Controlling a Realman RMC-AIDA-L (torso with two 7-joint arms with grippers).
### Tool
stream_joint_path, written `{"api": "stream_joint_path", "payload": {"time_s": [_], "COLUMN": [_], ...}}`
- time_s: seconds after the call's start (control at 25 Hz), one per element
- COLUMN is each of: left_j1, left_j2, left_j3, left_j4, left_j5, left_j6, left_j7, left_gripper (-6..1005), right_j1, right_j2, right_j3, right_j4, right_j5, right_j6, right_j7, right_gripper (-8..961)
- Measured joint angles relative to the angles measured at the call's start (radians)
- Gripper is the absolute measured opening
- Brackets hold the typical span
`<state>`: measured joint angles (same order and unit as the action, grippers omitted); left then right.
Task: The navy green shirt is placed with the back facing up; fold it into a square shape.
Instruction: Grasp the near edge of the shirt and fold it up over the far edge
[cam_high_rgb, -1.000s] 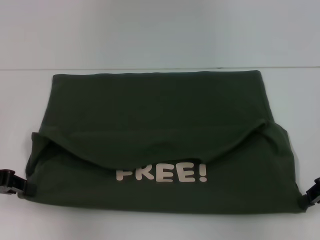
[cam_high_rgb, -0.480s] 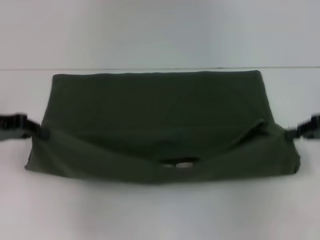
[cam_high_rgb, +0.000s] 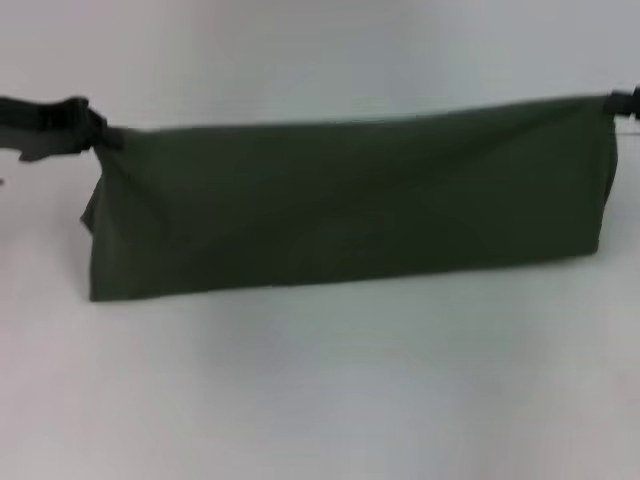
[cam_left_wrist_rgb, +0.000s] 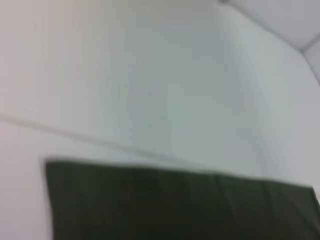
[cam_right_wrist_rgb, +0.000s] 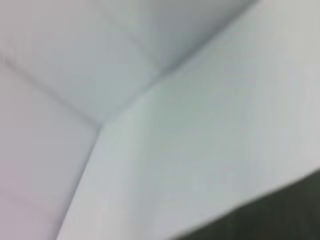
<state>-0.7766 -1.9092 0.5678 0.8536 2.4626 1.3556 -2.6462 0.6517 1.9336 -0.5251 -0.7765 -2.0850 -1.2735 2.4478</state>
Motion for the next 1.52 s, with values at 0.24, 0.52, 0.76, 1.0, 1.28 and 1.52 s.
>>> {"api": "stream_joint_path", "payload": {"time_s": [0.24,0.52,0.76,1.0,1.28,1.52], "left_j1": [-0.032,-0.04,-0.046,-0.045,-0.049,-0.052], "left_j2": [-0.032,-0.07,-0.078,-0.084,-0.098,-0.105], "left_j3": [0.055,0.119,0.141,0.141,0.141,0.141], "left_j4": [-0.035,-0.1,-0.141,-0.143,-0.138,-0.129], "left_j5": [0.0,0.002,0.004,0.005,0.015,0.009], "left_j6": [-0.198,-0.395,-0.478,-0.502,-0.524,-0.525], "left_j7": [-0.03,-0.027,-0.034,-0.034,-0.035,-0.028], "left_gripper": [120,127,134,140,147,154], "right_j1": [0.058,0.152,0.212,0.239,0.252,0.266], "right_j2": [0.024,0.067,0.096,0.095,0.098,0.098], "right_j3": [-0.023,-0.107,-0.23,-0.273,-0.3,-0.313], "right_j4": [0.104,0.243,0.249,0.287,0.296,0.304], "right_j5": [0.014,0.015,0.011,0.011,0.011,0.01], "right_j6": [0.297,0.65,0.838,0.895,0.92,0.94], "right_j7": [-0.082,-0.201,-0.214,-0.216,-0.219,-0.215], "right_gripper": [8,9,9,10,10,11]}}
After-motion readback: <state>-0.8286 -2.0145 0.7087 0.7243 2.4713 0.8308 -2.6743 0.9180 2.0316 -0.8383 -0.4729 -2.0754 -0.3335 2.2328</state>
